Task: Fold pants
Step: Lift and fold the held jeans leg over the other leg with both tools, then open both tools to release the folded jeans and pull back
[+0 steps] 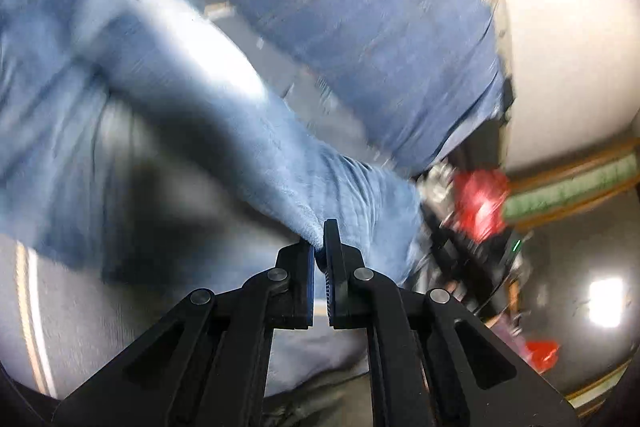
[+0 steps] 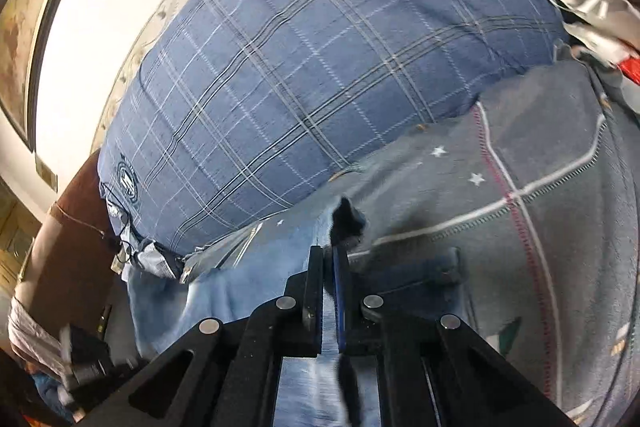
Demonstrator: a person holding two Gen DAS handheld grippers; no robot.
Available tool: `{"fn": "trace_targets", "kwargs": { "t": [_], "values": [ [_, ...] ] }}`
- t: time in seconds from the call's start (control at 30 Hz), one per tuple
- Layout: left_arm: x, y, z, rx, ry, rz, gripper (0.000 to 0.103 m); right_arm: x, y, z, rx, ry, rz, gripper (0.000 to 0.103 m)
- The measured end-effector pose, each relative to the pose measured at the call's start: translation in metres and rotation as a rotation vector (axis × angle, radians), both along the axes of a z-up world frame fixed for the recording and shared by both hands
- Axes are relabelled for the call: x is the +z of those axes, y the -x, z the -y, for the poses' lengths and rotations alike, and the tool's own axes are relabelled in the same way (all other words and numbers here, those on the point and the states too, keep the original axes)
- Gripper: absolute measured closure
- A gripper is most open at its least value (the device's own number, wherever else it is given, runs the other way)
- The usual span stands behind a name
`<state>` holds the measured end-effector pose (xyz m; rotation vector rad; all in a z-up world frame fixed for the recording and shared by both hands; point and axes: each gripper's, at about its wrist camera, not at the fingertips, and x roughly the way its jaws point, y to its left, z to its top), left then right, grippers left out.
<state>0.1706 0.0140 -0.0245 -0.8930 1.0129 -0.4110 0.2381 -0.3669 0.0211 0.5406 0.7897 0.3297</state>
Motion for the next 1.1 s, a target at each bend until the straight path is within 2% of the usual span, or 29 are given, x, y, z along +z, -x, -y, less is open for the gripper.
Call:
{"fn": "trace_targets", "kwargs": {
  "t": [0.03, 0.13, 0.23, 0.27, 0.3, 0.4, 0.47, 0.53, 0.57, 0.63, 0.67, 0.7, 0.77, 0.83, 0.87, 0.93, 1.0, 1.1],
  "values": [
    [-0.007, -0.001, 0.009, -0.021, -0.041, -0.016, 0.100, -0.002, -0.001, 0.003, -0.009, 0.018, -0.021, 0.100],
    [-0.031, -0.006, 0.027, -0.054, -0.096, -0.086, 0.100, -0.026, -0.011, 0.009, -0.068, 0.136, -0.146, 0.100],
    [-0.040, -0.004, 0.030, -0.051, -0.108, -0.109, 0.100, -0.049, -0.021, 0.009, -0.068, 0.178, -0.254, 0.100],
    [-0.036, -0.002, 0.029, -0.052, -0.101, -0.090, 0.100, -0.052, -0.022, 0.009, -0.074, 0.186, -0.260, 0.100],
    [-0.027, 0.000, 0.030, -0.053, -0.101, -0.050, 0.100, -0.047, -0.019, 0.009, -0.075, 0.171, -0.228, 0.100],
    [-0.008, 0.008, 0.033, -0.061, -0.108, 0.055, 0.100, -0.015, -0.005, 0.012, -0.116, 0.191, -0.092, 0.100],
    [-0.011, 0.007, 0.037, -0.075, -0.137, 0.045, 0.100, -0.008, -0.004, 0.013, -0.135, 0.211, -0.068, 0.100],
    [-0.023, 0.004, 0.043, -0.079, -0.209, 0.013, 0.100, -0.018, -0.009, 0.015, -0.120, 0.196, -0.101, 0.100],
    [-0.027, 0.004, 0.045, -0.084, -0.236, -0.002, 0.100, -0.028, -0.013, 0.014, -0.083, 0.152, -0.133, 0.100],
    [-0.036, 0.003, 0.051, -0.104, -0.268, -0.034, 0.100, -0.038, -0.014, 0.014, -0.047, 0.114, -0.179, 0.100],
    [-0.038, 0.003, 0.053, -0.113, -0.276, -0.044, 0.100, -0.040, -0.011, 0.012, -0.039, 0.128, -0.189, 0.100],
    [-0.038, 0.003, 0.053, -0.117, -0.284, -0.049, 0.100, -0.038, -0.008, 0.010, -0.035, 0.153, -0.190, 0.098],
    [-0.040, 0.003, 0.052, -0.125, -0.283, -0.065, 0.099, -0.036, 0.003, 0.005, -0.034, 0.206, -0.186, 0.086],
    [-0.042, 0.002, 0.048, -0.128, -0.268, -0.090, 0.098, -0.036, 0.019, 0.003, -0.054, 0.253, -0.199, 0.061],
    [-0.043, 0.001, 0.046, -0.133, -0.259, -0.101, 0.096, -0.039, 0.025, 0.003, -0.065, 0.263, -0.205, 0.058],
    [-0.044, 0.004, 0.045, -0.140, -0.241, -0.112, 0.087, -0.041, 0.037, 0.006, -0.093, 0.275, -0.221, 0.056],
    [-0.043, 0.004, 0.045, -0.138, -0.233, -0.114, 0.087, -0.049, 0.049, 0.013, -0.111, 0.251, -0.253, 0.056],
    [-0.044, 0.003, 0.040, -0.135, -0.197, -0.117, 0.087, -0.063, 0.055, 0.019, -0.072, 0.147, -0.289, 0.056]
  ]
}}
